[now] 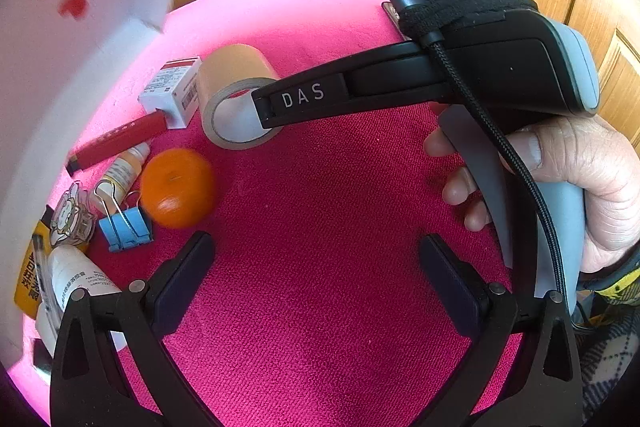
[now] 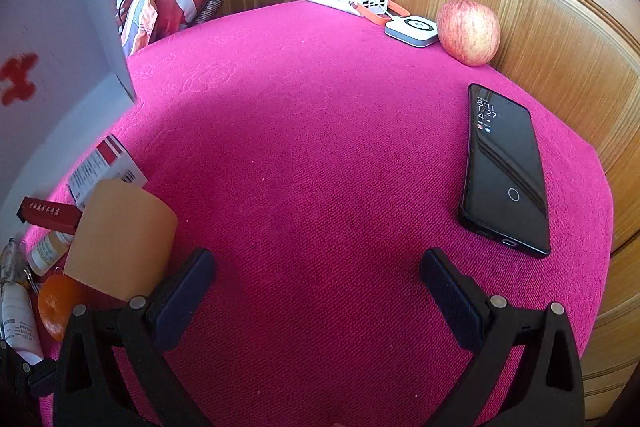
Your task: Organize rigid objects
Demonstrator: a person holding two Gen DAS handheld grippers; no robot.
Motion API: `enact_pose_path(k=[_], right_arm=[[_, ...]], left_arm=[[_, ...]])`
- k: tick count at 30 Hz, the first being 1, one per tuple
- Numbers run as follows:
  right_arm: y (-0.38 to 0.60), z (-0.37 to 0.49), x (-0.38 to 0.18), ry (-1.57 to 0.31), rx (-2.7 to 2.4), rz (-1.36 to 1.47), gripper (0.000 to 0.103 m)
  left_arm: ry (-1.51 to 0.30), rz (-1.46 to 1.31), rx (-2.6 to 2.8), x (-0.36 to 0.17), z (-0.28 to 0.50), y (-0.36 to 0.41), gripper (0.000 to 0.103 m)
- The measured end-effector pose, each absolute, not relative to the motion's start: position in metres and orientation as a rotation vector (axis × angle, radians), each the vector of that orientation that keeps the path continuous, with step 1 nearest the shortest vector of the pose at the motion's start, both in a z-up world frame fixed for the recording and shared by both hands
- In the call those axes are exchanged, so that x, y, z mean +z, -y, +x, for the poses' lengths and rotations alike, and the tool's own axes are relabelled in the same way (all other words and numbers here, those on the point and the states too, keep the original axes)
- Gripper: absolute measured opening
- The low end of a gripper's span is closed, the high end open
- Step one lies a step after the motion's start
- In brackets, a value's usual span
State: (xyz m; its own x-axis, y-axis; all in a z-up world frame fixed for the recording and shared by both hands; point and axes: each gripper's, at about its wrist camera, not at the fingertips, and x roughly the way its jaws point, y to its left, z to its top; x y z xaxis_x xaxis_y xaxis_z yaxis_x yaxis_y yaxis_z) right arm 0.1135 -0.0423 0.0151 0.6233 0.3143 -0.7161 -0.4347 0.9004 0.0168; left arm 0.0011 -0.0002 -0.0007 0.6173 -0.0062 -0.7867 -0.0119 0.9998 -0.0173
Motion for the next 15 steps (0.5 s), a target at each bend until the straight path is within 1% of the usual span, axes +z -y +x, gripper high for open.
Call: enact_pose_path(k=[15], right_arm=[[0.0439, 0.1116, 0.0154, -0.786, 0.432, -0.164, 0.103]], left_arm=[[-0.906, -0.02, 0.004, -0.0006, 0.0031, 0.0022, 0.103]])
